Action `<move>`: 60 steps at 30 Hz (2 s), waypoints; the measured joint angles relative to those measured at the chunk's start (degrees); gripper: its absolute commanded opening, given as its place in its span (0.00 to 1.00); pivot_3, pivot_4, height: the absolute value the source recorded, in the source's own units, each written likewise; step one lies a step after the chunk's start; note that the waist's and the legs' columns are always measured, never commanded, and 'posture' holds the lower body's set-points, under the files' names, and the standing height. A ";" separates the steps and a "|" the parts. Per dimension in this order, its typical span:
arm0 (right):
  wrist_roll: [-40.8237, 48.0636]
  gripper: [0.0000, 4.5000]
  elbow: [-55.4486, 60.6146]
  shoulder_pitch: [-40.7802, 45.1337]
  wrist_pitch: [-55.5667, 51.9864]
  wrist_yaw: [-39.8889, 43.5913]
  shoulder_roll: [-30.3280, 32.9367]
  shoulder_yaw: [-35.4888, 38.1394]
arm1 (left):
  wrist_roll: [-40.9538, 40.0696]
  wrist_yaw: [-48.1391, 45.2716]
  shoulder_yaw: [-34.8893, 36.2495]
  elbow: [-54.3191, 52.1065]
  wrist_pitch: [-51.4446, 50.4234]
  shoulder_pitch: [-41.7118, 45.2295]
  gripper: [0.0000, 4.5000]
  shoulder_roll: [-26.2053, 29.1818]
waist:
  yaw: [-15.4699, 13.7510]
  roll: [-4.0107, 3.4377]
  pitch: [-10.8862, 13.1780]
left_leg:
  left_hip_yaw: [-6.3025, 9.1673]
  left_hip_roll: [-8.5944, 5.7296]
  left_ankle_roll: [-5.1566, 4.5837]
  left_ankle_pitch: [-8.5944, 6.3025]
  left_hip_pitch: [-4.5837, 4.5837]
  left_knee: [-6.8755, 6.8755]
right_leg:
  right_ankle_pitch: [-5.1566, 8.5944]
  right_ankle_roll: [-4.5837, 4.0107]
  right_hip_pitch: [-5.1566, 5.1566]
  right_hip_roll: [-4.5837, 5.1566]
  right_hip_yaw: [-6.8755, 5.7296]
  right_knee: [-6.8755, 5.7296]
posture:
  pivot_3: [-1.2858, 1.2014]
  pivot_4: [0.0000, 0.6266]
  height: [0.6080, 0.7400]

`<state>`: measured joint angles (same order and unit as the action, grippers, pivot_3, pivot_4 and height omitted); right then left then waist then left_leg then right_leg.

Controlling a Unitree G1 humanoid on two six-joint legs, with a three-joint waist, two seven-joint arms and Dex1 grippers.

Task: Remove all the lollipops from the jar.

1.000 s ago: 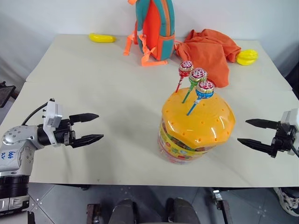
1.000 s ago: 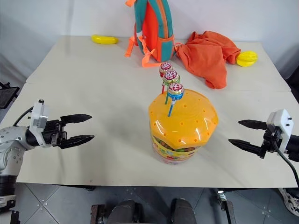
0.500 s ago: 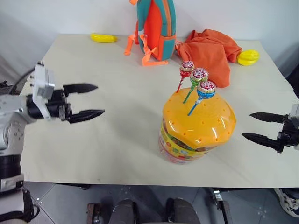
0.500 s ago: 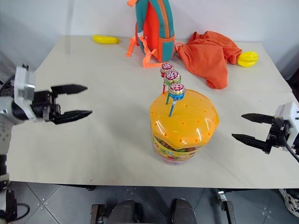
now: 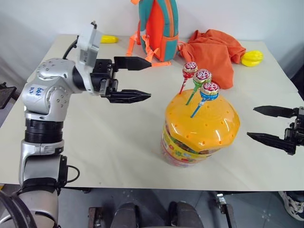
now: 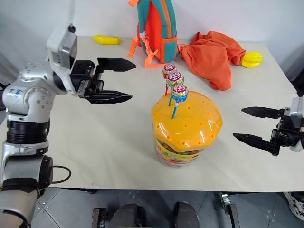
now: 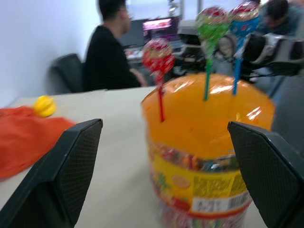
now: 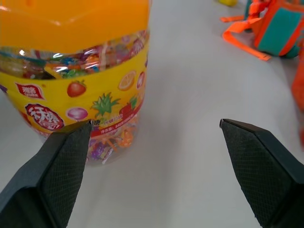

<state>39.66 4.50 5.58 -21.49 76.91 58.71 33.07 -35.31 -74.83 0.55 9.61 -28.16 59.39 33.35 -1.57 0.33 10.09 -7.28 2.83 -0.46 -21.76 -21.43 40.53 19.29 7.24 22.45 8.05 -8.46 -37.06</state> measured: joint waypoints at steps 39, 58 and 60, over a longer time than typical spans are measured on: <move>15.32 1.00 19.32 -11.39 -8.70 -10.63 -5.15 17.17 | 7.77 -3.65 -3.31 18.42 4.15 13.20 0.01 -16.11 | -0.13 0.09 0.05 | 0.32 -0.03 -0.01 0.00 -0.22 0.18 | 0.00 0.01 -0.03 0.00 -0.17 0.02 | 0.52 0.24 1.00; 14.08 1.00 13.46 -8.23 -9.92 -4.24 -0.47 14.31 | 17.60 13.80 -3.89 6.37 -17.92 4.03 0.01 7.56 | 0.13 0.09 0.05 | 0.42 -0.03 -0.01 0.00 -0.19 0.17 | 0.00 0.01 0.00 -0.03 -0.14 -0.01 | 0.52 0.24 1.00; 15.46 1.00 13.56 -7.76 -11.11 -3.39 0.05 14.04 | 18.15 16.00 -3.99 2.83 -23.57 0.24 0.01 10.91 | 0.06 0.10 0.06 | 0.45 -0.03 -0.02 0.00 -0.19 0.17 | 0.00 0.01 -0.01 -0.03 -0.14 -0.01 | 0.52 0.24 1.00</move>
<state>55.12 18.06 -2.19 -32.60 73.52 58.75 47.11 -17.15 -58.82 -3.44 12.44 -51.74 59.63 44.27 -1.52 0.43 10.15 -6.83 2.80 -0.48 -21.76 -21.62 40.70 19.28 7.25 22.44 8.03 -8.60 -37.07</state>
